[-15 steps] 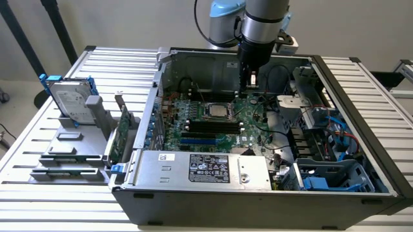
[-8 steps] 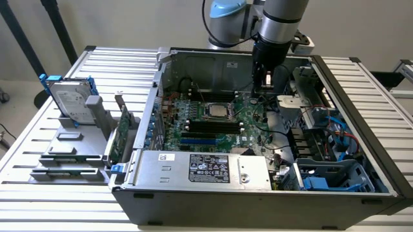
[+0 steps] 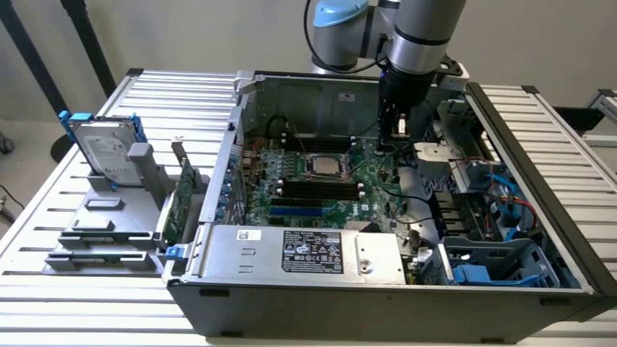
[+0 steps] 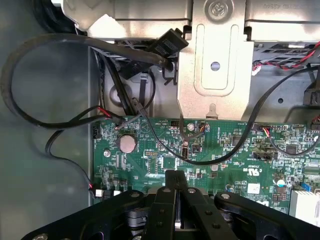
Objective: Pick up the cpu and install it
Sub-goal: 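Close the cpu cover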
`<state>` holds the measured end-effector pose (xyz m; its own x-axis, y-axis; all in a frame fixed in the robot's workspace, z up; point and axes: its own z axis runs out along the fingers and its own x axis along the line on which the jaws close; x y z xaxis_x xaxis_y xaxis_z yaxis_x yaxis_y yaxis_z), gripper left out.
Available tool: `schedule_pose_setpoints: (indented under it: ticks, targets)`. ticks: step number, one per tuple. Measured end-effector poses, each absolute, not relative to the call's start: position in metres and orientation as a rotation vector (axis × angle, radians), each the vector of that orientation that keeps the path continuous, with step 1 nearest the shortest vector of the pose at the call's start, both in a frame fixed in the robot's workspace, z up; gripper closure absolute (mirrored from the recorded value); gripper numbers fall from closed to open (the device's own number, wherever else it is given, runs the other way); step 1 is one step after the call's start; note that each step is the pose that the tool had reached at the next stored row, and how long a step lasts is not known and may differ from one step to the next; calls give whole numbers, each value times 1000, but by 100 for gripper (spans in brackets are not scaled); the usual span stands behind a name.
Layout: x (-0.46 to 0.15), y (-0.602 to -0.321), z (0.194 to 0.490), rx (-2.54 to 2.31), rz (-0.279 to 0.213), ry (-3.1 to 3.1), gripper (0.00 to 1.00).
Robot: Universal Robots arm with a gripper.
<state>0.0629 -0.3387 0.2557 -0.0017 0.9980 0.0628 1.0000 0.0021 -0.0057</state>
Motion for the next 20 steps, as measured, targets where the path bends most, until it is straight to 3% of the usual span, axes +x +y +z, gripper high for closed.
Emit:
schedule_pose_setpoints:
  ticks: [10,20]
  targets:
    - [61,-340,247,-2169,-28,-2174,89]
    - [60,-341,247,-2103,117,-2099,89]
